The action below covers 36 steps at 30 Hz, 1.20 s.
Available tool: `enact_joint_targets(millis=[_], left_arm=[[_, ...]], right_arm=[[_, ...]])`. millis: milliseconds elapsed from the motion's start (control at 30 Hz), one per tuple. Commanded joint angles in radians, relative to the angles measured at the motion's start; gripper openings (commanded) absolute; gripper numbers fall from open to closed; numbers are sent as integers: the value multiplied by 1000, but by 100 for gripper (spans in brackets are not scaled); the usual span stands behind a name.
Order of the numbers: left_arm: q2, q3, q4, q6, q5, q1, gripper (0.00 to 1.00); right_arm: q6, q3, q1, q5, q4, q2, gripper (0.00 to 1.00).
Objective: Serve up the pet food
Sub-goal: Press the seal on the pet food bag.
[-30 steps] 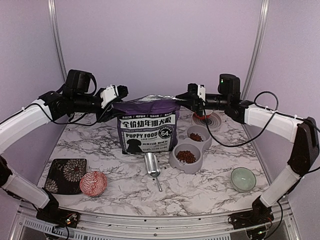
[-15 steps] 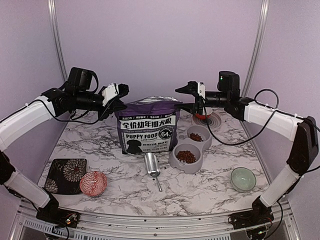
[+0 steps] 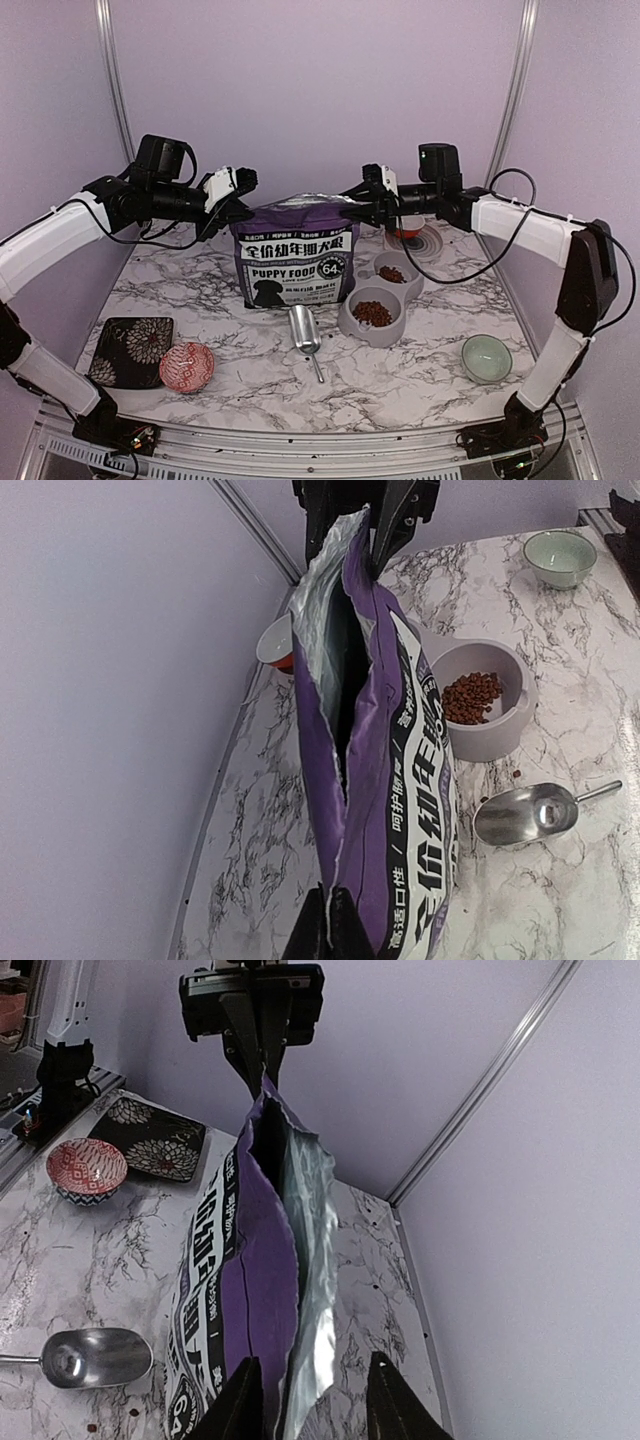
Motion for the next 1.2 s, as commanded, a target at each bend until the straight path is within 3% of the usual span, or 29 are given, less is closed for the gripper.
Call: enact_joint_targets(millis=[0, 167, 400, 533, 667, 800, 867, 967, 1167], left_arm=[[-2, 16, -1, -9, 51, -1, 0], [-8, 9, 5, -13, 60, -1, 0], [-20, -9, 17, -14, 64, -2, 0], [-21, -13, 21, -13, 62, -1, 0], [-23, -14, 23, -13, 55, -2, 0], [-30, 8, 23, -52, 53, -6, 46], [-37, 23, 25, -64, 57, -18, 61], [-39, 41, 27, -67, 38, -50, 71], [3, 103, 25, -89, 25, -106, 78]], right_arm=[[25, 69, 7, -67, -32, 18, 27], [33, 93, 17, -78, -50, 40, 17], [30, 122, 32, -77, -80, 71, 15], [31, 131, 34, -92, -87, 80, 0], [24, 130, 35, -97, -98, 76, 0], [18, 122, 35, -92, -104, 62, 0], [18, 117, 34, -91, -102, 58, 0], [19, 104, 37, -86, -94, 47, 0], [16, 61, 52, -67, -82, 8, 0]])
